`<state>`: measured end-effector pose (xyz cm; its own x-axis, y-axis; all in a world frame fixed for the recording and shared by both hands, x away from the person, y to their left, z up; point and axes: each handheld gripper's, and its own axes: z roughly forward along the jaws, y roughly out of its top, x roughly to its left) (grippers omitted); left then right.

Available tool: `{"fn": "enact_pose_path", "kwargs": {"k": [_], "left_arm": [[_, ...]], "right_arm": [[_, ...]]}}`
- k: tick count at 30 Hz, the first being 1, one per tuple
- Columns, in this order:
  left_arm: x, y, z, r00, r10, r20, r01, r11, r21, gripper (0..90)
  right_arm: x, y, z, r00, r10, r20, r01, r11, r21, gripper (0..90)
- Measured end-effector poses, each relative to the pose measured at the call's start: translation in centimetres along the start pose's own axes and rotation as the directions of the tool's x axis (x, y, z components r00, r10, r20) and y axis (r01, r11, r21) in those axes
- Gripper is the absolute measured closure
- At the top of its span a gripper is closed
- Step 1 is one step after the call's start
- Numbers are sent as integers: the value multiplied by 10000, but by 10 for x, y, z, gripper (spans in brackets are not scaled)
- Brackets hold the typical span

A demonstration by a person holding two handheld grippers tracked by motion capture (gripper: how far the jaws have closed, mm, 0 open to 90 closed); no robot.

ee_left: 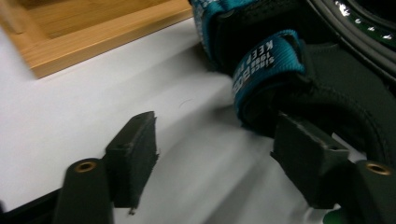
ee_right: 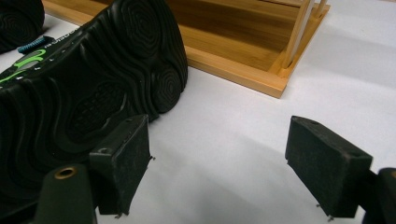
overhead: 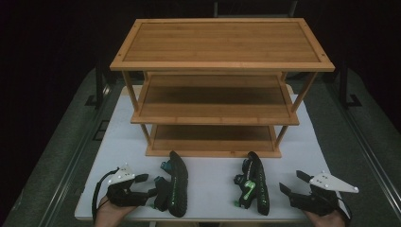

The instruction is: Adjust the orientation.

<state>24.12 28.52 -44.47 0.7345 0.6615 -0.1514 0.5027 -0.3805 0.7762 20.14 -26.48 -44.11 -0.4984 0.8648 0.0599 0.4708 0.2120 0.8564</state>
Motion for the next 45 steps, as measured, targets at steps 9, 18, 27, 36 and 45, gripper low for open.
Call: {"fn": "enact_pose_path", "kwargs": {"k": [9,18,27,36,45], "left_arm": [[-4,5,3,9995,76,320,-73,9999,-74,546],[-11,11,2,9973,189,716,-170,9995,-275,595],[-22,26,2,9953,504,828,-462,9976,-518,595],[-27,34,2,9943,660,834,-617,9967,-529,591],[-31,40,2,9930,764,900,-710,9956,-614,589]], "right_arm": [[0,0,2,10000,46,-78,-46,10000,17,214],[0,0,2,9999,109,-94,-109,9999,-17,214],[-1,-1,2,9998,163,-100,-163,9999,-26,214],[-1,-1,2,9997,182,-134,-183,9998,-48,214],[0,-1,3,9997,206,-131,-206,9998,-18,214]]}}
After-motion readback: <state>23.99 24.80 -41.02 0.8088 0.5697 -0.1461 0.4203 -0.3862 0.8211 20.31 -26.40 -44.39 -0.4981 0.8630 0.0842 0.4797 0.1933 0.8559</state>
